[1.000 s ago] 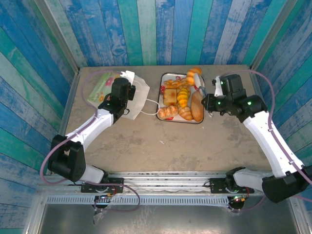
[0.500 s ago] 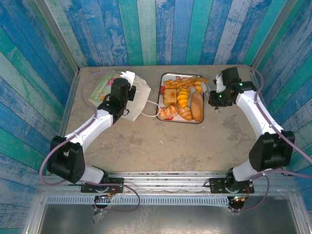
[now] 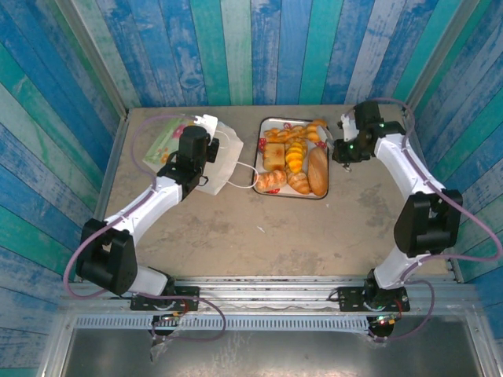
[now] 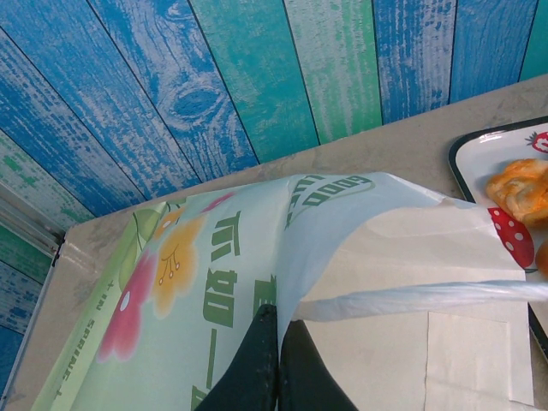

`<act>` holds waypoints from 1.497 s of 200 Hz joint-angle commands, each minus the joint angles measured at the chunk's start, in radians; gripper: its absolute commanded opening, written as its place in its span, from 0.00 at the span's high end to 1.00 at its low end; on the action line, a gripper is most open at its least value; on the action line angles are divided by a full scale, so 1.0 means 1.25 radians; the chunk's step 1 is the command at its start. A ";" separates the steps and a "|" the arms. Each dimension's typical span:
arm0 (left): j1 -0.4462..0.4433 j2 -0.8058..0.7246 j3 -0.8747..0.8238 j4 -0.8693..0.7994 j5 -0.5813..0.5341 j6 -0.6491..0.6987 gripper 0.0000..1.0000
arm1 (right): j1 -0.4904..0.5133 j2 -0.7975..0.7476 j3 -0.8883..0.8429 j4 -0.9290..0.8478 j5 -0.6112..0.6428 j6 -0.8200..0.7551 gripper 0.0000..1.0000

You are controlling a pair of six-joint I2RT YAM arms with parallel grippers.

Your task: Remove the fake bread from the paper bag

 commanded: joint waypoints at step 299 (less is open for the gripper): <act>0.000 -0.053 -0.009 -0.003 0.018 0.001 1.00 | -0.020 0.062 0.039 0.016 -0.024 0.026 0.59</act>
